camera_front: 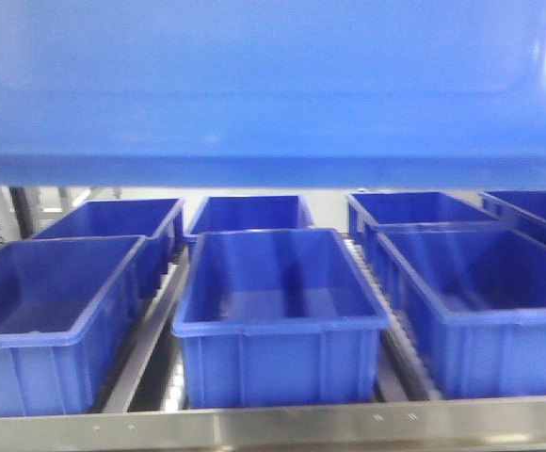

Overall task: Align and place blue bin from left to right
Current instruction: 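Lift the held bin up clear of the shelf with both grippers, then turn the base away from the shelf while holding the bin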

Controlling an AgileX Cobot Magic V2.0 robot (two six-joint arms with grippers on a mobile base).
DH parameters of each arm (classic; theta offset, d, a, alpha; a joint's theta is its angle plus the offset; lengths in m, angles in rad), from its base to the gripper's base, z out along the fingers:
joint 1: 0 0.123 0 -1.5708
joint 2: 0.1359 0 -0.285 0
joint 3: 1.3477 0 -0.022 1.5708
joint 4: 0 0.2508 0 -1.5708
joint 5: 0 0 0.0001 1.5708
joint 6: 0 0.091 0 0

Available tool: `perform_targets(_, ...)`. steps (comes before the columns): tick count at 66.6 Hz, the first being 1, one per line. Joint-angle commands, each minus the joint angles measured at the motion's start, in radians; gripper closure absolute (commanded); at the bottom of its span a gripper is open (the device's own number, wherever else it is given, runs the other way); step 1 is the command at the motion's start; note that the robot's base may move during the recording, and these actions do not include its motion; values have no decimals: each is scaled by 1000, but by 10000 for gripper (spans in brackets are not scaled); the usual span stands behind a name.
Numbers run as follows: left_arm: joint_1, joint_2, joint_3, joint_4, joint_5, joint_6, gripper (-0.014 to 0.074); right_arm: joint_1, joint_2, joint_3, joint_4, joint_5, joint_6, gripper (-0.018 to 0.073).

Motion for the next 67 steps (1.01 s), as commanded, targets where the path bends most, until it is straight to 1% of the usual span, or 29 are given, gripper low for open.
perform_targets(1,-19,-8,-7,17,-89,-5,707,10,-9,-8,-16,-99,2,637)
perform_targets(67,-19,-8,-7,17,-89,-5,707,10,-9,-8,-16,-99,2,637)
